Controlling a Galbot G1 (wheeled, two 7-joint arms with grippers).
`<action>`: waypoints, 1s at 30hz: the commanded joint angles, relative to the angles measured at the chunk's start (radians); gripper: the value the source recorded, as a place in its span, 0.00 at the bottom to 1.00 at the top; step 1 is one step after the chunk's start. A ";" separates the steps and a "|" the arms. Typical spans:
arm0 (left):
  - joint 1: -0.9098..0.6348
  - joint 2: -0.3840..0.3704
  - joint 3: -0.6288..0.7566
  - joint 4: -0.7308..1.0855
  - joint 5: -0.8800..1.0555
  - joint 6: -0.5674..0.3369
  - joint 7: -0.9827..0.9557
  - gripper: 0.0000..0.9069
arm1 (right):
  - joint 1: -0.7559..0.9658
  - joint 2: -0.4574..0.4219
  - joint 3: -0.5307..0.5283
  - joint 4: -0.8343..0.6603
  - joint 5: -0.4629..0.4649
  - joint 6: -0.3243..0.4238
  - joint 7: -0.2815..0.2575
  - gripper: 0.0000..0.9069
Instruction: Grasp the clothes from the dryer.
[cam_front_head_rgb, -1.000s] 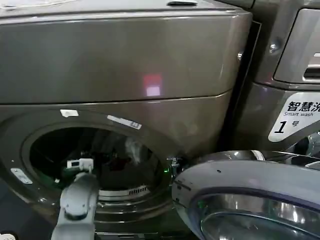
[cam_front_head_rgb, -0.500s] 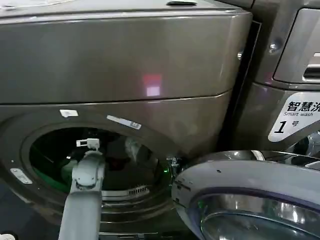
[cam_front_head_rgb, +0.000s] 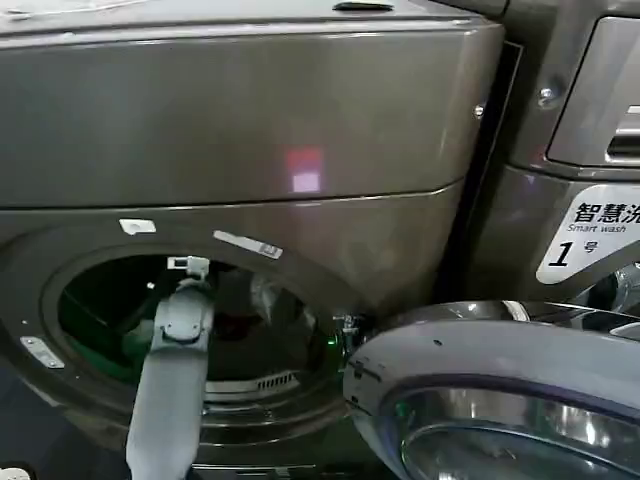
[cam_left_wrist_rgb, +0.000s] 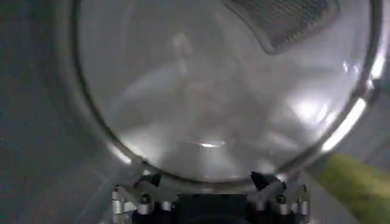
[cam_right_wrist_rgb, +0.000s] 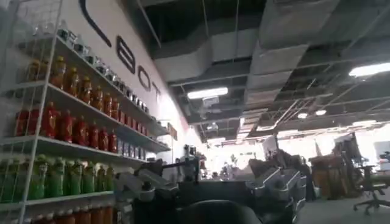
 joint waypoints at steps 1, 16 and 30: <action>-0.129 0.019 -0.009 0.161 0.843 -0.274 0.513 1.00 | 0.000 -0.002 0.000 0.003 0.000 -0.001 -0.004 1.00; -0.229 0.054 -0.023 0.235 0.964 -0.631 1.052 1.00 | 0.009 -0.002 -0.016 -0.001 -0.019 0.002 -0.009 1.00; -0.266 0.051 -0.023 0.291 0.970 -0.754 1.124 1.00 | 0.005 -0.008 -0.016 -0.010 -0.023 0.005 -0.009 1.00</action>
